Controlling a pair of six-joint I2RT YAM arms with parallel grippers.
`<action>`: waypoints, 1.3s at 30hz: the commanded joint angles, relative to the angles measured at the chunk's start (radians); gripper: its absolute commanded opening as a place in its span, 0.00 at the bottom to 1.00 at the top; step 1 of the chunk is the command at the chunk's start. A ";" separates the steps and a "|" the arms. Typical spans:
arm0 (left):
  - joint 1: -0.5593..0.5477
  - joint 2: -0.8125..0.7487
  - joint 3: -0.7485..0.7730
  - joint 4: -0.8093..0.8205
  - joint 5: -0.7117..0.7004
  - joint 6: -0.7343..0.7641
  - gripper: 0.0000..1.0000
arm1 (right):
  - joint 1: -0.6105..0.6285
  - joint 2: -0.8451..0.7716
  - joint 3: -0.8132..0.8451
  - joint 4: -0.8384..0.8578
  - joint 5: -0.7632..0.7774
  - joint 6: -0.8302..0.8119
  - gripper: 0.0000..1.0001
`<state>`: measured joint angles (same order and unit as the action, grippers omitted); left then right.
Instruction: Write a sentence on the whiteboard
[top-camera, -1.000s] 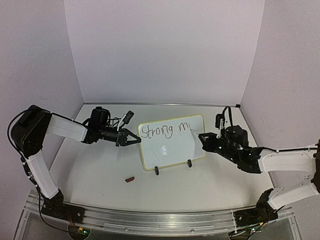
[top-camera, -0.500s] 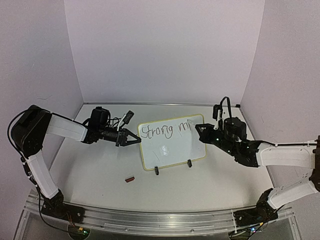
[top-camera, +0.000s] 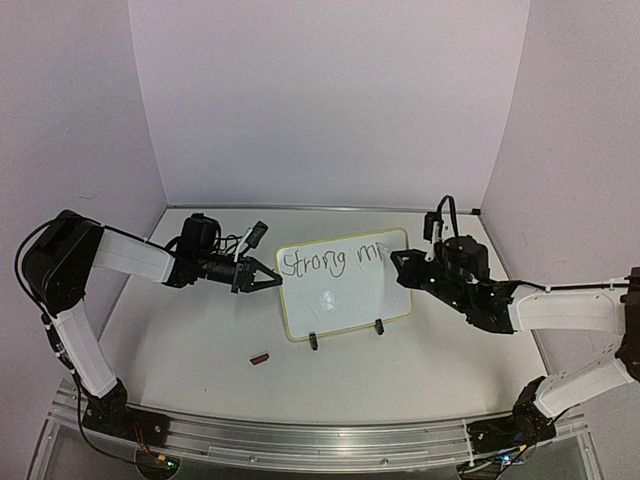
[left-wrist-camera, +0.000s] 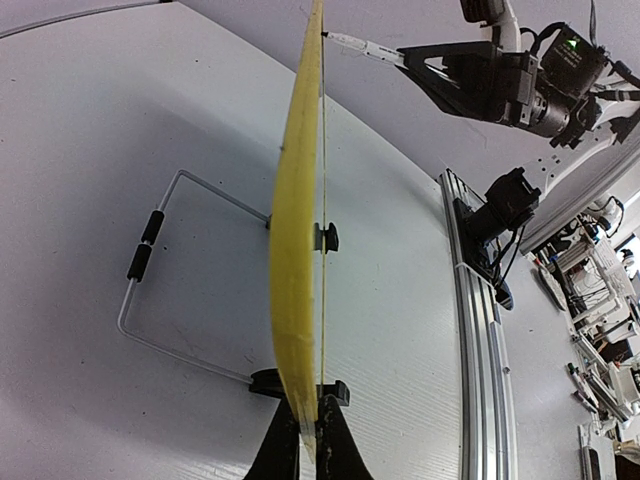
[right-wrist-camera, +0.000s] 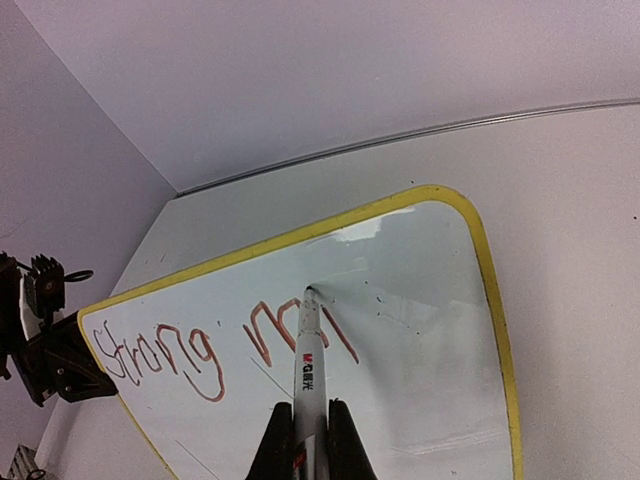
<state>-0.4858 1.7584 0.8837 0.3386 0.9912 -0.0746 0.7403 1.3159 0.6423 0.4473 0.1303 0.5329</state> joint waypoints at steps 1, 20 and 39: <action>-0.022 0.006 0.018 -0.073 -0.038 0.055 0.00 | 0.000 0.026 0.040 0.011 0.028 -0.014 0.00; -0.023 0.004 0.018 -0.075 -0.041 0.056 0.00 | 0.000 -0.144 -0.046 -0.056 0.076 -0.012 0.00; -0.023 0.000 0.017 -0.078 -0.041 0.058 0.00 | -0.001 -0.073 -0.016 -0.060 0.060 -0.031 0.00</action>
<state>-0.4950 1.7584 0.8951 0.3206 0.9833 -0.0677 0.7403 1.2263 0.5869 0.3780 0.1787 0.5197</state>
